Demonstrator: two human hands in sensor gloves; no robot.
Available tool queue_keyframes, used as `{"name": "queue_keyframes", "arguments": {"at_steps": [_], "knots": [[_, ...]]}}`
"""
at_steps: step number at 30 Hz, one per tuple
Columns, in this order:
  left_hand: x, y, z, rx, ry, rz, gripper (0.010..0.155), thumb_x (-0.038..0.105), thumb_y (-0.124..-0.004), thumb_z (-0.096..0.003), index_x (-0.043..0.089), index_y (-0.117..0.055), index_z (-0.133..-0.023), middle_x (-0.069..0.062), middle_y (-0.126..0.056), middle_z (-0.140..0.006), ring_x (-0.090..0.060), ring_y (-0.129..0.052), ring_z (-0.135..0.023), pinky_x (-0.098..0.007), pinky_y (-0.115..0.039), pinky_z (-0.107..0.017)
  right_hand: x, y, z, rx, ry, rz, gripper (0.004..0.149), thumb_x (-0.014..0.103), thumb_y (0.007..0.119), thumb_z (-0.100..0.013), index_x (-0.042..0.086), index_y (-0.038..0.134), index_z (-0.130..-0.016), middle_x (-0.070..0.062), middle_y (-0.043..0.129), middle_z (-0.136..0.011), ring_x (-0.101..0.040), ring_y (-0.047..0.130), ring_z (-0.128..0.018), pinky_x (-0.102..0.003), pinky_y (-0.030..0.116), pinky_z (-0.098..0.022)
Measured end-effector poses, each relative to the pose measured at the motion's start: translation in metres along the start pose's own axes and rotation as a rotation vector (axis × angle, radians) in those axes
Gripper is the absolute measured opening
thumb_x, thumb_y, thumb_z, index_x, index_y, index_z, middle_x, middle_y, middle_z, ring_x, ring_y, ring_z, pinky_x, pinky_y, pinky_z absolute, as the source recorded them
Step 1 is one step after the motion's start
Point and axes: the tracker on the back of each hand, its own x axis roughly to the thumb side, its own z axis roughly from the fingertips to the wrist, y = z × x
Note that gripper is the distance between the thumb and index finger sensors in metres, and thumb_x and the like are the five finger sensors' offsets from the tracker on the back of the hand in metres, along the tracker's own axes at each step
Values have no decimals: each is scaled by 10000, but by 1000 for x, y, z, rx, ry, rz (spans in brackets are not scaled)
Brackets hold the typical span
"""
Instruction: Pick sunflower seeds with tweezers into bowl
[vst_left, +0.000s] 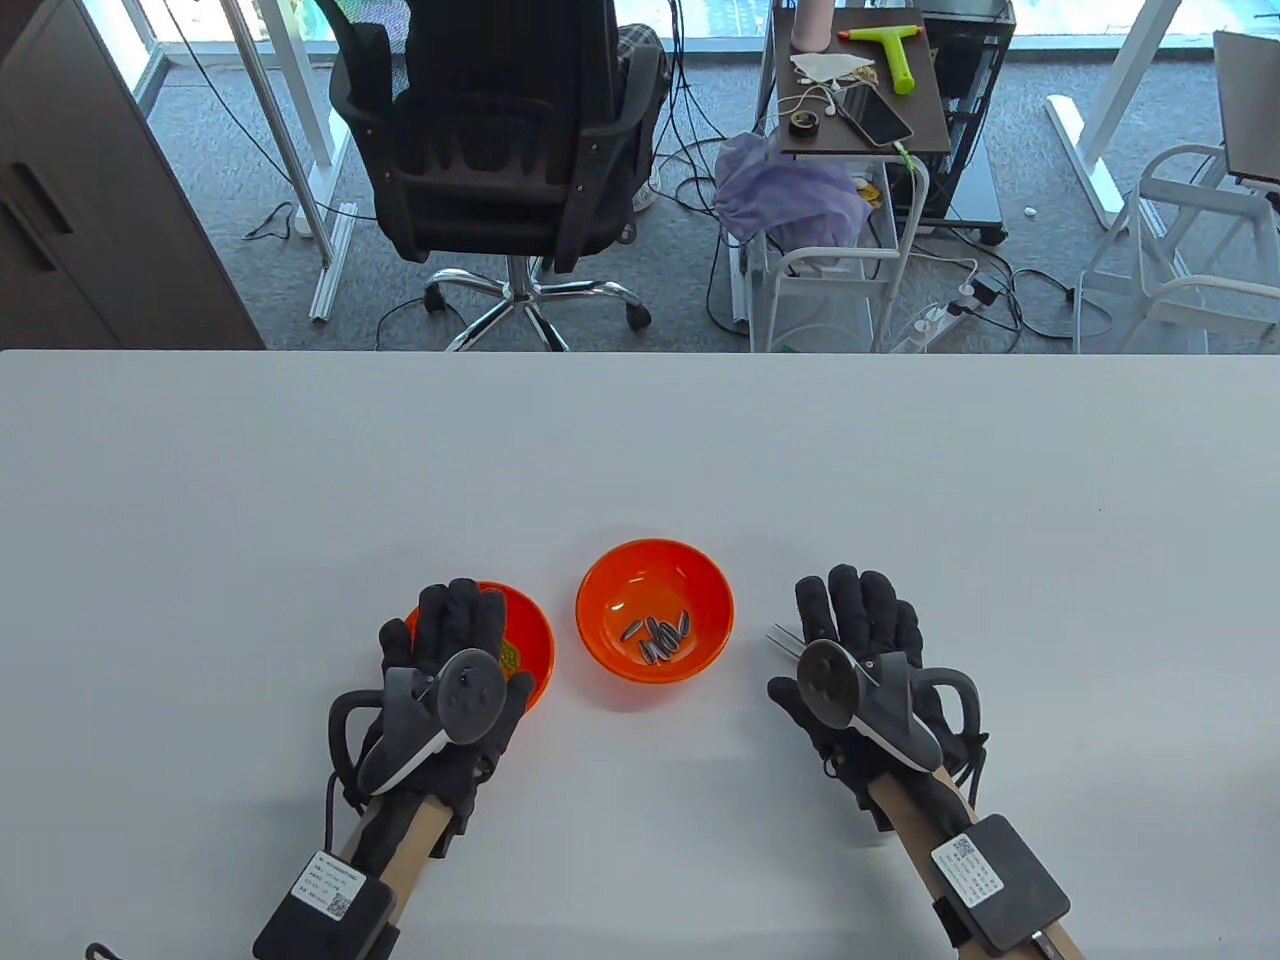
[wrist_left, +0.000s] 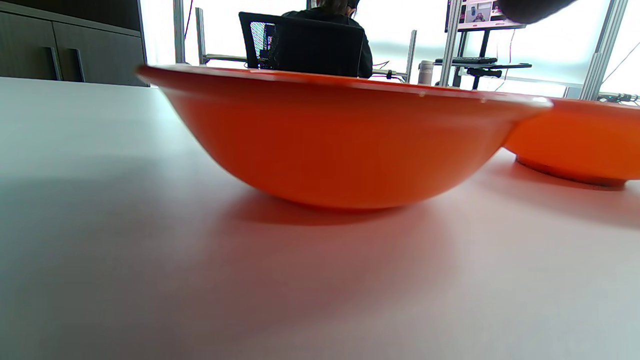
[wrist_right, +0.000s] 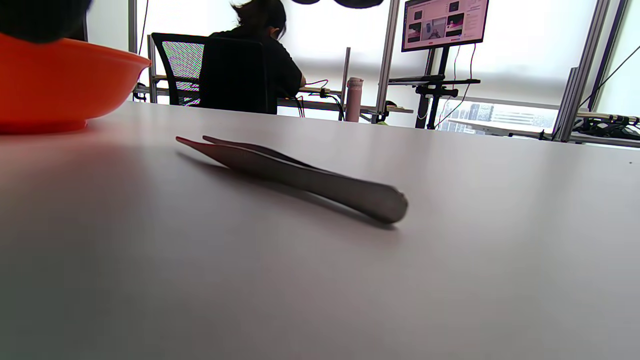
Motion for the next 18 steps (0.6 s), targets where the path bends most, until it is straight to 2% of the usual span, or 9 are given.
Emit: {"name": "queue_keyframes", "arguments": {"at_steps": [18], "knots": [[-2,-1,0,4,2,0,762,580,-655,-481,303,-322,-1107,7,-301,-1227,-282,-317,-1181,-606,-275,-801,3,2,-1,25,-8,32,954,702,709,-305,374,226,-1060,10,221,-1171,-362,304,-1108,-534,347,-806]]}}
